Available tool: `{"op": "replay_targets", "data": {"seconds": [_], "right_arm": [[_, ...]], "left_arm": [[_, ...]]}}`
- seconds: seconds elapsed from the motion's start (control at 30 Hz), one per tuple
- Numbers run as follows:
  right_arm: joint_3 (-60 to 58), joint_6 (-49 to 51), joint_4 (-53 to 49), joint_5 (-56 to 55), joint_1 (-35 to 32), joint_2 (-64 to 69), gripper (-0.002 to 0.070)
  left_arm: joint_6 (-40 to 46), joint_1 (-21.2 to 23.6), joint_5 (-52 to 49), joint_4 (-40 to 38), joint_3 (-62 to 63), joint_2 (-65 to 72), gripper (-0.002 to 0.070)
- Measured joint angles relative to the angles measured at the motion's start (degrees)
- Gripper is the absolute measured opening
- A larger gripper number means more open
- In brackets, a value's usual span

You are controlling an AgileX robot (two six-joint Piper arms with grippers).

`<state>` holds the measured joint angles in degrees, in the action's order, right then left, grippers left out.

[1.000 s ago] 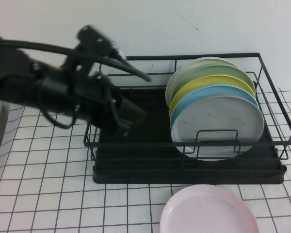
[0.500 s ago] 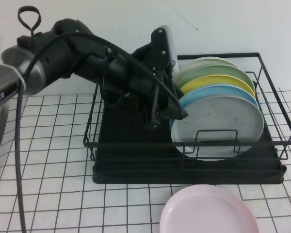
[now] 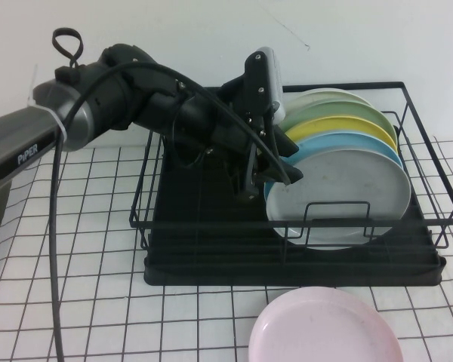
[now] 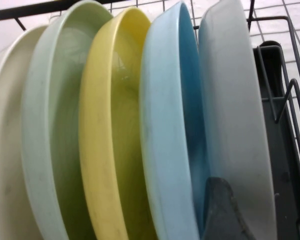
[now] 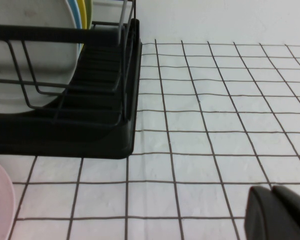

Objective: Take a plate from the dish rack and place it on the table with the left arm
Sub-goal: Grasp the plate from the shelf

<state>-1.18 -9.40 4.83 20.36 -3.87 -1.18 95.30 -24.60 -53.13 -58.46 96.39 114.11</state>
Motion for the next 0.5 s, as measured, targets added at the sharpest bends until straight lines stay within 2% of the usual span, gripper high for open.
{"op": "replay_targets", "data": {"seconds": [0.5], "right_arm": [[0.00, 0.00, 0.00, 0.00, 0.00, 0.00, -0.0001]], "left_arm": [[4.74, -0.95, 2.14, -5.03, 0.10, 3.07, 0.0321]]}}
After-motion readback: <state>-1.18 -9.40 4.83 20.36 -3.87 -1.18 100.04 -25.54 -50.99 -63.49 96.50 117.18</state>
